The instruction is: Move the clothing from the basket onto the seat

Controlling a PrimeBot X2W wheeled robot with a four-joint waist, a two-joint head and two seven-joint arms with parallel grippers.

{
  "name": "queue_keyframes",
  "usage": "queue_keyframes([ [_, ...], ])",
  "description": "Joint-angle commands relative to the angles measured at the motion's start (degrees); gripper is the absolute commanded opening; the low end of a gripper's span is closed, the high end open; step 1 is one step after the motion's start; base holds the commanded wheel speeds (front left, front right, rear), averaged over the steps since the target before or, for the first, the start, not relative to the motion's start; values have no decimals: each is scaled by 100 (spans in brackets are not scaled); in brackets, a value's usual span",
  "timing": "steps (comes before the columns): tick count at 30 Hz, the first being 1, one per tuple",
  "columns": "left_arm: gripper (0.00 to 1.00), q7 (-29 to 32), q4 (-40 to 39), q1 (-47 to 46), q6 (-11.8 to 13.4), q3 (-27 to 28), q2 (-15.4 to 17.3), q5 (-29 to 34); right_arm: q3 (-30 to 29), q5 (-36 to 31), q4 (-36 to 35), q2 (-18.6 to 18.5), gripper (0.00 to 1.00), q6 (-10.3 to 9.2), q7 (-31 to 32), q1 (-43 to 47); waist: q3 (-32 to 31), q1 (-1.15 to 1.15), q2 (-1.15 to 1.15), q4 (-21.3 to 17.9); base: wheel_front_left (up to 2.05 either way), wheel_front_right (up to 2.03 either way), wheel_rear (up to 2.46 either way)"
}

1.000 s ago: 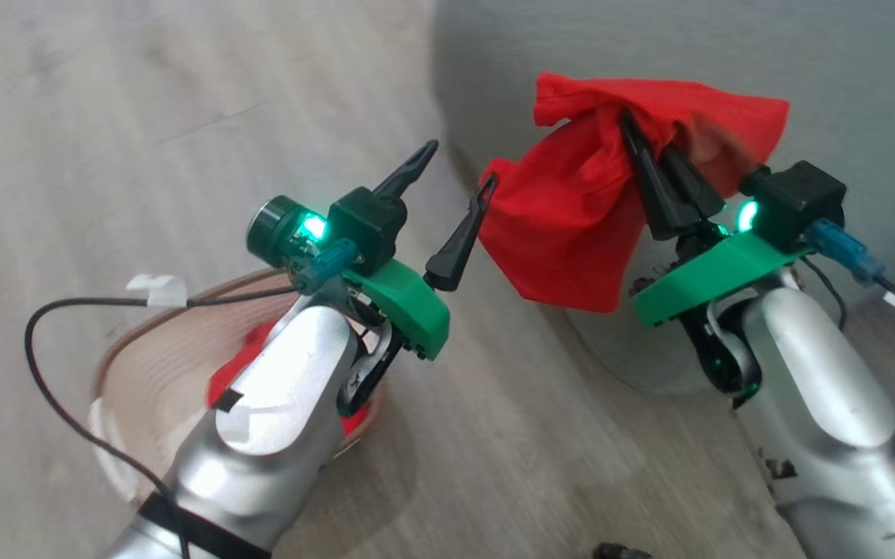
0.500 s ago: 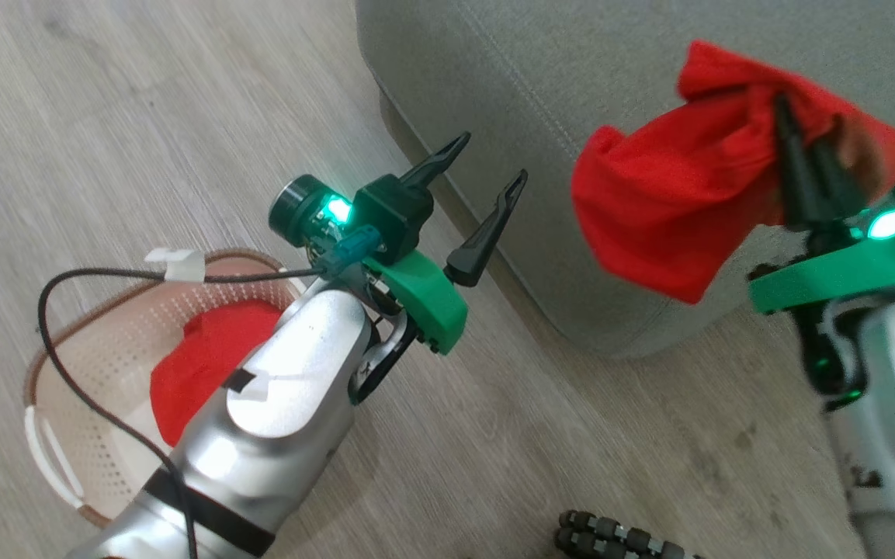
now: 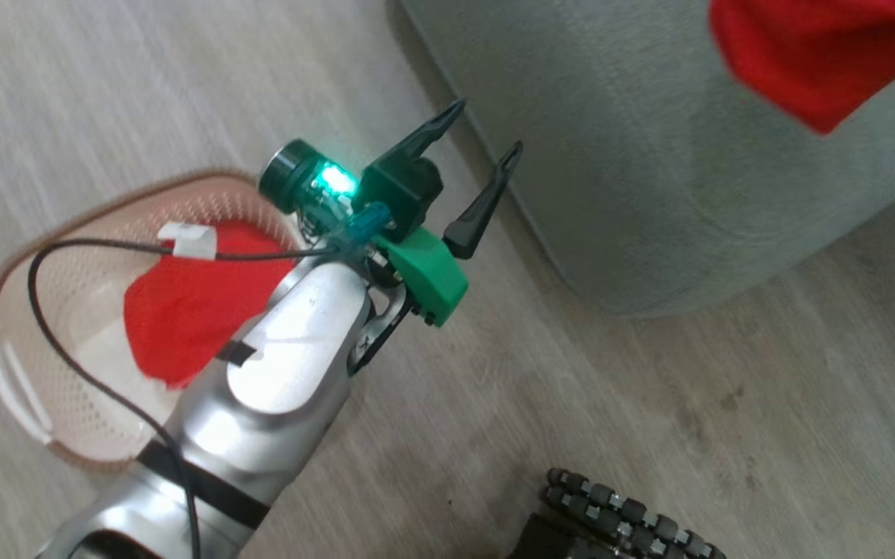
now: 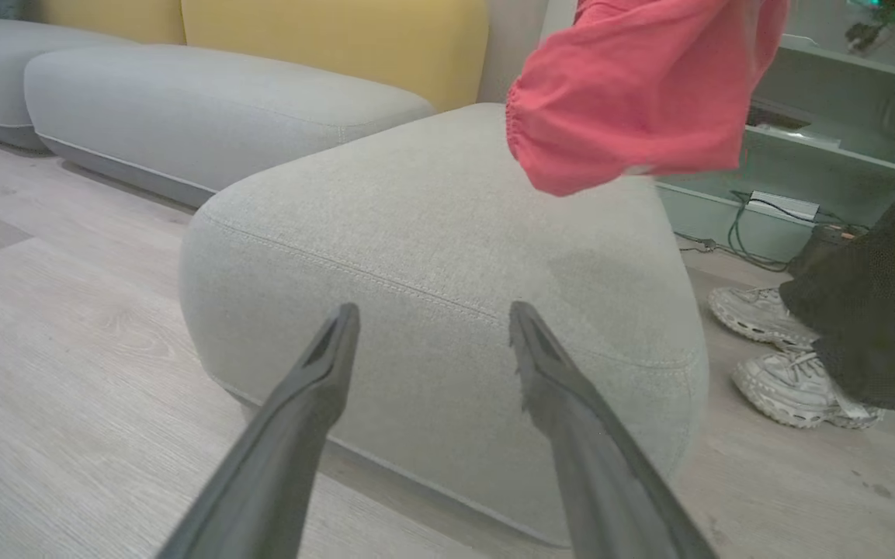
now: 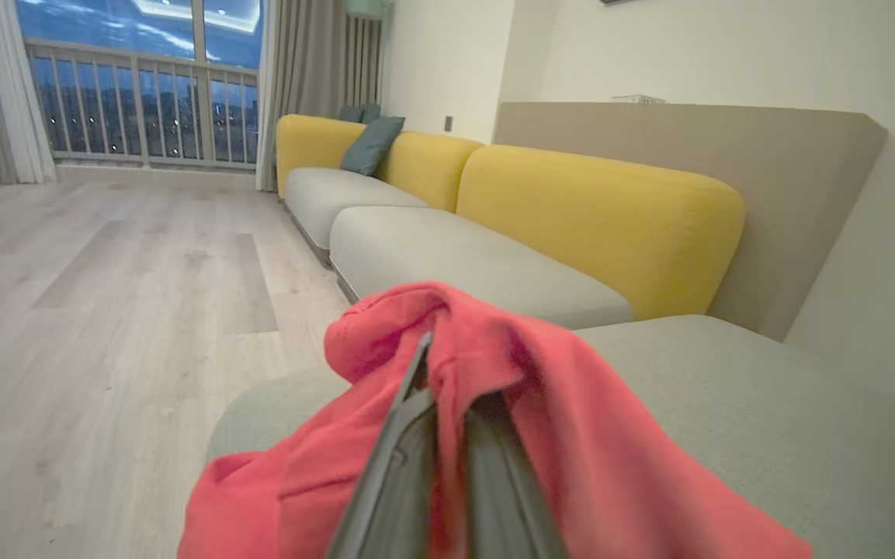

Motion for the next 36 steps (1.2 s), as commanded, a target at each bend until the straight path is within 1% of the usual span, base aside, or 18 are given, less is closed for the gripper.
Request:
queue_keyframes([
  [1, 100, -27, -197, -270, 53, 74, 40, 31, -50, 23, -48, -206, 0, -1, -36, -237, 326, -1, 0, 304, 0, 0, 0],
  [9, 100, -27, -282, -624, 195, -223, 39, 29, -623, 10, 800, -802, 0, -1, -36, -1218, 1011, -1, 0, 817, 0, 0, 0],
  [17, 100, -27, -392, -957, 378, -594, 39, -23, -1234, -163, 1573, -1440, 0, -1, -36, -1922, 1664, -1, 0, 1295, 0, 0, 0],
  [21, 100, -27, -451, -1088, 480, -792, 39, -44, -1576, -178, 1984, -1680, 0, -1, -36, -2251, 1963, -1, 0, 1506, 0, 0, 0],
  [25, 100, -27, -492, -1120, 575, -966, 39, -105, -1914, -229, 2270, -1943, 0, -1, -36, -2363, 2144, -1, 0, 1710, 0, 0, 0],
  [26, 100, -27, -492, -1120, 575, -966, 39, -105, -1914, -229, 2270, -1943, 0, -1, -36, -2363, 2144, -1, 0, 1710, 0, 0, 0],
  [29, 100, -27, -544, -1086, 682, -986, 39, -152, -2086, -222, 2503, -2039, 0, -1, -36, -2266, 2197, -1, 0, 1809, 0, 0, 0],
  [31, 100, -27, -549, -1053, 717, -977, 39, -156, -2066, -171, 2698, -2032, 0, -1, -36, -2179, 2218, -1, 0, 1840, 0, 0, 0],
  [32, 100, -27, -548, -1037, 719, -968, 39, -159, -2008, -106, 2818, -1992, 16, -1, -36, -2142, 2221, -1, 0, 1846, 0, 0, 0],
  [33, 100, -27, -542, -1026, 717, -955, 39, -161, -1925, -37, 2930, -1945, 36, -1, -36, -2103, 2221, -1, 0, 1845, 0, 0, 0],
  [34, 100, -27, -534, -1014, 716, -944, 39, -163, -1840, 29, 3010, -1904, 62, -1, -36, -2058, 2210, -1, 0, 1841, 0, 0, 0],
  [35, 100, -27, -537, -997, 715, -934, 39, -174, -1704, 76, 3064, -1859, 100, -1, -36, -1993, 2188, -1, 0, 1836, 0, 0, 0],
  [36, 100, -27, -544, -983, 714, -926, 39, -187, -1573, 124, 3063, -1826, 100, -1, -36, -1924, 2163, -1, 0, 1826, 0, 0, 0],
])
